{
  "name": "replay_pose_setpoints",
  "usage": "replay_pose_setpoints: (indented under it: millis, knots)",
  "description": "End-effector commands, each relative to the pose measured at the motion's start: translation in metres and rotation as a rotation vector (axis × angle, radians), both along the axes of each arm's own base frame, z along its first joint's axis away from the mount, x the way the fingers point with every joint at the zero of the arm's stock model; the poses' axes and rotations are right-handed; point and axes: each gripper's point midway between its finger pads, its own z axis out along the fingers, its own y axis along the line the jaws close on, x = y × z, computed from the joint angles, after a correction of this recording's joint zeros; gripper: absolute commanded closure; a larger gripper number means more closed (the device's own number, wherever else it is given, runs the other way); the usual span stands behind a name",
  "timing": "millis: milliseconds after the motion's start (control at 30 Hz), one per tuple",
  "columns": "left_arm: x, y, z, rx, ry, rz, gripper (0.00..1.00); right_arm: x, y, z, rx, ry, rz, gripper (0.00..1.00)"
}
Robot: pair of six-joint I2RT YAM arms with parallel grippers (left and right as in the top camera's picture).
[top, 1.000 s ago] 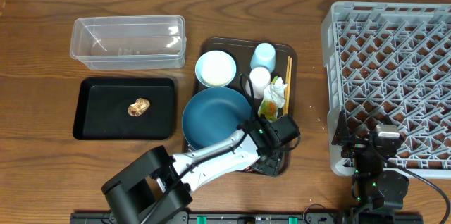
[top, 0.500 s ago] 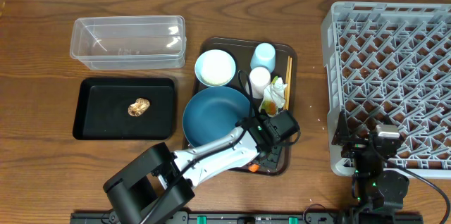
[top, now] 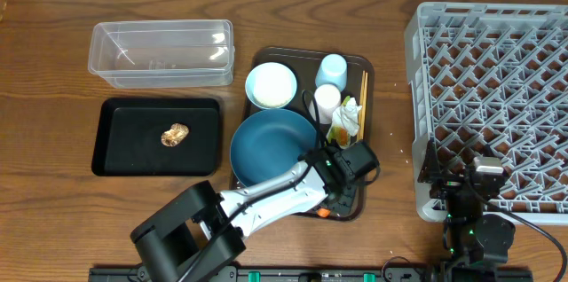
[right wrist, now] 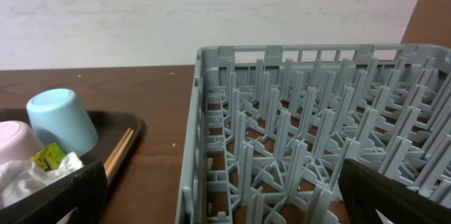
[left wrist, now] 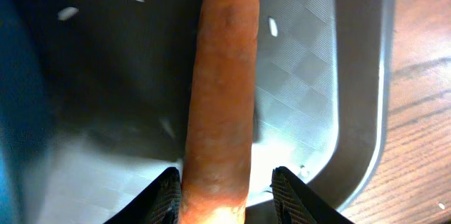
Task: Sort waste into correct bins and load items into the dishwasher rack
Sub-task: 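Lower the left gripper onto the orange carrot and grasp it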
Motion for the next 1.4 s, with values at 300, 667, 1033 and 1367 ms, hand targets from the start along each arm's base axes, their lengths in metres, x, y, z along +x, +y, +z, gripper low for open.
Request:
replay_pose_setpoints:
  millis: [300, 667, 1033, 1367]
  knots:
    - [-0.003, -0.018, -0.010, -0.036, 0.023, -0.012, 0.56, 0.000, -0.001, 0.000, -0.010, 0.000, -0.005, 0.01]
    - [0.000, -0.017, -0.014, -0.048, 0.061, 0.004, 0.63, 0.000, -0.001, 0.000, -0.010, 0.000, -0.005, 0.01]
    - [0.002, -0.019, -0.010, -0.054, 0.053, 0.004, 0.88, 0.000, -0.001, 0.000, -0.010, 0.000, -0.005, 0.01]
    - [0.004, -0.024, 0.021, -0.113, 0.015, -0.008, 0.94, 0.000, -0.001, 0.000, -0.010, 0.000, -0.005, 0.01]
